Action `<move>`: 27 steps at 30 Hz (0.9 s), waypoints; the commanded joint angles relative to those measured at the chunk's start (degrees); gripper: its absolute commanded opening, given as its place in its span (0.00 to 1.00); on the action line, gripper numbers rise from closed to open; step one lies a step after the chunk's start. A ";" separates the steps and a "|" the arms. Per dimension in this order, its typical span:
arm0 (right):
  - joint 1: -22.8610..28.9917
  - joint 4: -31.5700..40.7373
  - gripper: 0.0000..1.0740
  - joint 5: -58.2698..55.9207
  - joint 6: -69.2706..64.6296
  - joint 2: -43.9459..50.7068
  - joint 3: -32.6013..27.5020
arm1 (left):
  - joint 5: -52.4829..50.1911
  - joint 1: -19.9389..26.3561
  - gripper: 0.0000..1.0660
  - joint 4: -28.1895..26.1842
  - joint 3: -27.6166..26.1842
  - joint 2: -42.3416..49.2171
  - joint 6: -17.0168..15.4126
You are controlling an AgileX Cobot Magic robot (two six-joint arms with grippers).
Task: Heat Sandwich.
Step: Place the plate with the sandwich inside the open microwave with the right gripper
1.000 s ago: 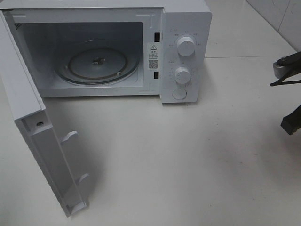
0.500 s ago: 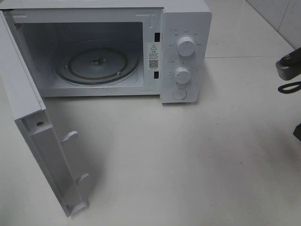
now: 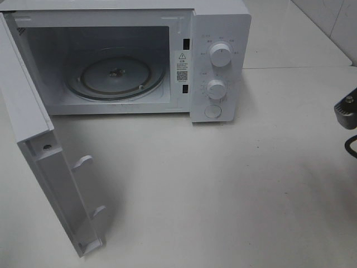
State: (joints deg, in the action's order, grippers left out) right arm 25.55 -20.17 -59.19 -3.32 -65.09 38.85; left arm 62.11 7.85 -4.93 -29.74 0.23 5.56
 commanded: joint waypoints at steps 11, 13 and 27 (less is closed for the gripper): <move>12.03 -2.18 0.00 -0.29 10.31 0.69 -0.29 | -0.92 -0.29 0.76 0.11 0.17 1.03 -0.46; 13.01 -2.18 0.00 0.23 13.12 0.69 -0.29 | -0.92 -0.29 0.76 0.11 0.17 1.03 -0.46; 13.46 -1.95 0.00 4.01 41.54 0.69 -0.29 | -0.92 -0.29 0.76 0.11 0.17 1.03 -0.46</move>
State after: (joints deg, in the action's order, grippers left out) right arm 38.79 -20.28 -55.75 32.54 -64.80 38.56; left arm 62.11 7.85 -4.93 -29.74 0.23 5.56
